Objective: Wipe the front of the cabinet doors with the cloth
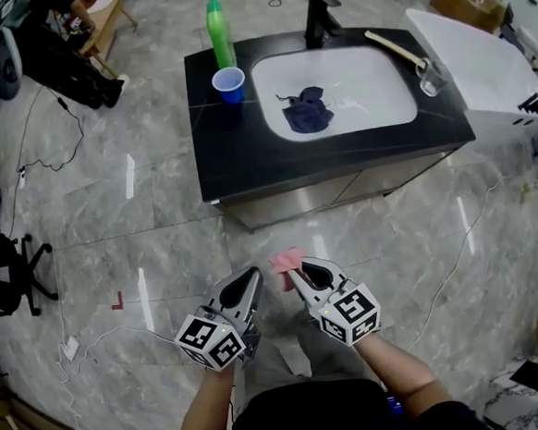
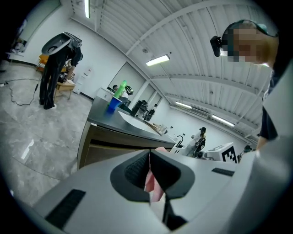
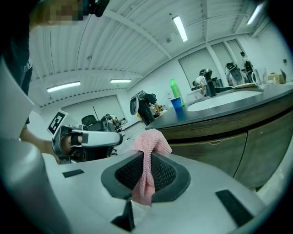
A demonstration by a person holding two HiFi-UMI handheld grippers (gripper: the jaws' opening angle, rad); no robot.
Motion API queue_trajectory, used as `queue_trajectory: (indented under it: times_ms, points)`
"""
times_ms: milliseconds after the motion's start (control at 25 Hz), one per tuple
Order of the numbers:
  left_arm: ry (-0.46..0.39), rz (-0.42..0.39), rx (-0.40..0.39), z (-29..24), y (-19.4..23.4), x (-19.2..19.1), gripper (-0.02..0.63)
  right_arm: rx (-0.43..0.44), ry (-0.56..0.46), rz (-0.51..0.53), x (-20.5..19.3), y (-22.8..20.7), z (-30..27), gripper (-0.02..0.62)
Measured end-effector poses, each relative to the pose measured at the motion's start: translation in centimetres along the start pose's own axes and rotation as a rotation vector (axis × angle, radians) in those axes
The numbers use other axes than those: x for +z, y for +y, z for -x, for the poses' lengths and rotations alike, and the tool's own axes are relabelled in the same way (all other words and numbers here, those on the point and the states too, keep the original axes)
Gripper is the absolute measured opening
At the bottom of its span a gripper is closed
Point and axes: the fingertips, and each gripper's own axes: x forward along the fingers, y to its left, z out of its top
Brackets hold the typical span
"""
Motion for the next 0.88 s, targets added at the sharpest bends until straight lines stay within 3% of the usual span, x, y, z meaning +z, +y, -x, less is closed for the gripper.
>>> queue_trajectory:
  times_ms: [240,520,880]
  points:
    - [-0.007,0.0,0.059,-0.7,0.1,-0.9,0.009,0.039,0.04,0.011,-1.2,-1.2,-0.9,0.054]
    - [-0.017,0.019,0.115,0.3,6.2,-2.6,0.009,0.037,0.084,0.034,-3.3,-1.0,-5.0,0.054]
    - [-0.024,0.013,0.123,3.1,13.0,-2.9,0.009,0.011,0.079,0.074,-4.5,0.5,-12.5,0.054]
